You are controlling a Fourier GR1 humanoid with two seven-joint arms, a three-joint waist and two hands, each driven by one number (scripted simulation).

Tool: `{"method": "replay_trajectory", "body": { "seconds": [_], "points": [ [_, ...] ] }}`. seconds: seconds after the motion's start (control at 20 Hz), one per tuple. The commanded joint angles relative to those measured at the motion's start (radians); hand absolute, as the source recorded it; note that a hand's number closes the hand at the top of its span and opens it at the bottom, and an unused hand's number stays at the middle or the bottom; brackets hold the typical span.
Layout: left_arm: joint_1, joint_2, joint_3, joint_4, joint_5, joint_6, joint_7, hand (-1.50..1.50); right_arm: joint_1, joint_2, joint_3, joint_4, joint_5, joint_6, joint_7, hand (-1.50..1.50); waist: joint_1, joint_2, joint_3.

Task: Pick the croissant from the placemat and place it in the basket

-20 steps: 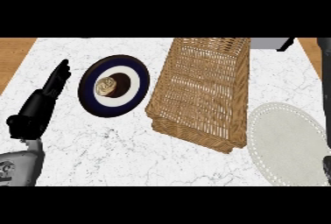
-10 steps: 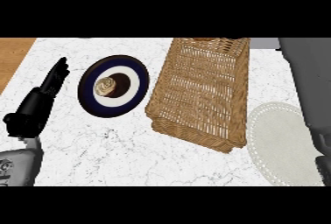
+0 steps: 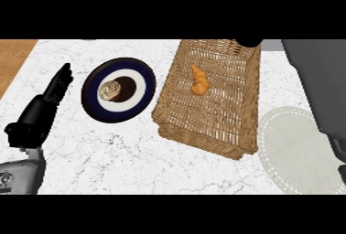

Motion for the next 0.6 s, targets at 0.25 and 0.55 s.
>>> {"method": "replay_trajectory", "body": {
  "seconds": [0.25, 0.55],
  "points": [
    [-0.026, -0.001, 0.003, 0.057, -0.012, -0.006, -0.042, 0.00, -0.023, 0.041, -0.109, 0.023, -0.077, 0.007, -0.002, -1.50, -0.002, 0.001, 0.000],
    [0.003, 0.014, 0.027, 0.039, 0.014, -0.024, -0.045, 0.00, 0.023, 0.107, -0.275, -0.025, -0.150, -0.250, -0.005, -1.50, 0.000, 0.000, 0.001]
  ]
}}
